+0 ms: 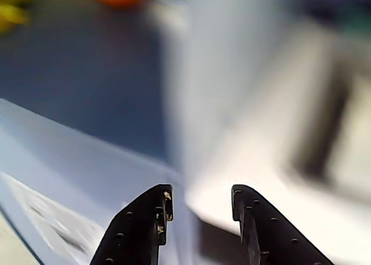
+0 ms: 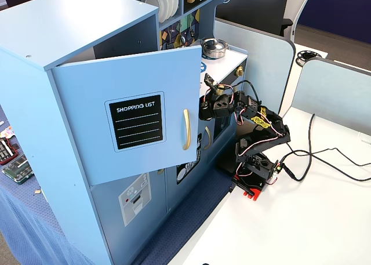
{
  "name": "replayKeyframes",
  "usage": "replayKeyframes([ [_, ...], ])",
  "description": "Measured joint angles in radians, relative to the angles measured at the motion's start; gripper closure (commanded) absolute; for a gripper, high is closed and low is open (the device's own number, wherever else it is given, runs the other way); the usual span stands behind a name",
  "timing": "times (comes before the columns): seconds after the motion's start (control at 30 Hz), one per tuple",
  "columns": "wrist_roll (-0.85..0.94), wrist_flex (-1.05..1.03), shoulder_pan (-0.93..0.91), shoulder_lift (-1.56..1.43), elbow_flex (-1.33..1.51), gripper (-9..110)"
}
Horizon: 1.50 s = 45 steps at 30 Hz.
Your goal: Open the left cabinet door
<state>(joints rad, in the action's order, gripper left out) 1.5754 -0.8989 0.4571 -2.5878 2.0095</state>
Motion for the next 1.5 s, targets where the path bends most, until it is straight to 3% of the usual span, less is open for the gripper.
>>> replayKeyframes([
  [0.7, -0.135, -0.453, -0.272, -0.557, 0.591, 99],
  [1.2, -0.158, -0.456, -0.377, -0.583, 0.9, 100],
  [1.5, -0.152, -0.439, -0.407, -0.592, 0.945, 100],
])
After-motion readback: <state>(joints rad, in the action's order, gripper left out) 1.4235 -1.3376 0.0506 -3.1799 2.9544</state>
